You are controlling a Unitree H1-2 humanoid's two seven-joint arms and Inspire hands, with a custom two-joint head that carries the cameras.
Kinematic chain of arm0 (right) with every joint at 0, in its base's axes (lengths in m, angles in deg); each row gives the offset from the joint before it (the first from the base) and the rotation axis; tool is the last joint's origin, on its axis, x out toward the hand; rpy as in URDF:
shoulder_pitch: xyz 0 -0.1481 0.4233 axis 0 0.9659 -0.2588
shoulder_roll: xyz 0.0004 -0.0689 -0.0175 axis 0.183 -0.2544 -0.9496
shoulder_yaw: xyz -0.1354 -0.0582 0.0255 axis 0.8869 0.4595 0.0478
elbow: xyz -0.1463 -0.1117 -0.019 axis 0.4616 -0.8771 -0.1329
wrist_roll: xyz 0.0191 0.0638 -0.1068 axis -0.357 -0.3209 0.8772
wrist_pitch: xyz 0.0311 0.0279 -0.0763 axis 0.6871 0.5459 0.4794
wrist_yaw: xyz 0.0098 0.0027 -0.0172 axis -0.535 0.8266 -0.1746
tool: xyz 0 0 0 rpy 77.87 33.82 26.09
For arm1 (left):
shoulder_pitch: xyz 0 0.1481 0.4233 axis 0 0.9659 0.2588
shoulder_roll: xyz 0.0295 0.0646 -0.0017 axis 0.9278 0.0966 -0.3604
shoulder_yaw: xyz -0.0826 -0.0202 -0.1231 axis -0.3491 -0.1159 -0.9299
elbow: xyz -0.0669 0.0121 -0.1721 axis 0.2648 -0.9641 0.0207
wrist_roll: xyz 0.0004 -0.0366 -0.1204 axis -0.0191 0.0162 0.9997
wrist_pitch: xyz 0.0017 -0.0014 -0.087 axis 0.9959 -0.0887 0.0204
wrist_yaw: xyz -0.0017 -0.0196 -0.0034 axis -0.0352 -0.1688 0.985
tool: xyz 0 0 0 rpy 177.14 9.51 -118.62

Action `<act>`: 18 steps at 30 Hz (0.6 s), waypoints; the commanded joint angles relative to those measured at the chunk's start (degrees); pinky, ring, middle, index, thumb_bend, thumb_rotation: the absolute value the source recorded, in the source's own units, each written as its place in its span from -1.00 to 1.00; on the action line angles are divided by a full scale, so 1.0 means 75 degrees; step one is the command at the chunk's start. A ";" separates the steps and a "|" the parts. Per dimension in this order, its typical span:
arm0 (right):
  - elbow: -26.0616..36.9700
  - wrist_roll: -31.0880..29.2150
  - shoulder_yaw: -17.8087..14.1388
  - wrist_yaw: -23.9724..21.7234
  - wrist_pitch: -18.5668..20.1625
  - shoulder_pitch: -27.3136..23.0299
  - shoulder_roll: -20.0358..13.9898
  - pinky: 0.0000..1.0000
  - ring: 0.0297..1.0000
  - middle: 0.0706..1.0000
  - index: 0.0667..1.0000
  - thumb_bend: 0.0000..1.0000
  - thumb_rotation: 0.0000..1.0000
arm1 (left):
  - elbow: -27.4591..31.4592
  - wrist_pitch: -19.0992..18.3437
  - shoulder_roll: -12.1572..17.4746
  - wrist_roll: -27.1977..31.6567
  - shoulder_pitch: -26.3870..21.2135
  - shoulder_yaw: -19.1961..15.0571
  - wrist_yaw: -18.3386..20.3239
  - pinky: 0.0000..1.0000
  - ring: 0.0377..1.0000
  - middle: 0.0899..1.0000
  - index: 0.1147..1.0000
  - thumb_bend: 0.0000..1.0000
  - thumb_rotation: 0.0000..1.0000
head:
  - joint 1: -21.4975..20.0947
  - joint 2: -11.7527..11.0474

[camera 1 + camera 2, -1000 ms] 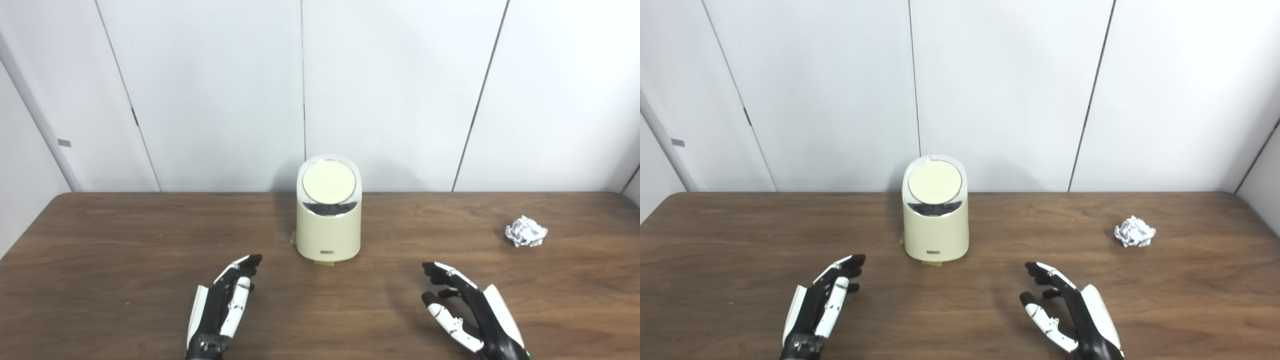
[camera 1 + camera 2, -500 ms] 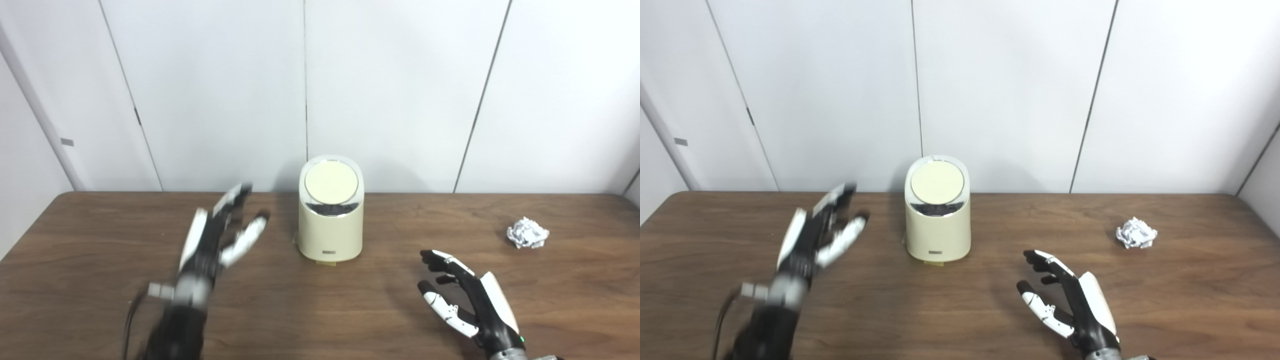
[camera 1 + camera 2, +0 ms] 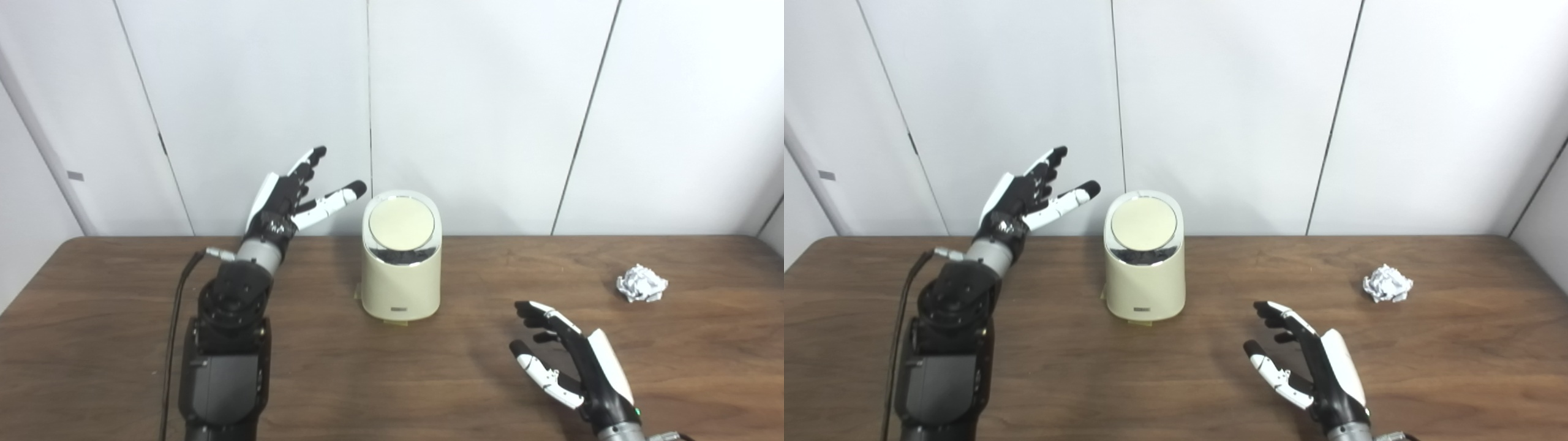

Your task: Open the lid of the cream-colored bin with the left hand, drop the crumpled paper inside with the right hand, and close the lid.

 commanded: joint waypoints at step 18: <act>-0.0535 0.0312 0.0190 0.0299 -0.0082 -0.0171 0.0182 0.30 0.49 0.53 0.50 -0.61 0.01 | -0.1043 -0.0027 0.0051 -0.1050 -0.0960 0.1165 -0.0595 0.71 0.96 1.00 1.00 1.00 -0.55 | -0.0183 -0.0145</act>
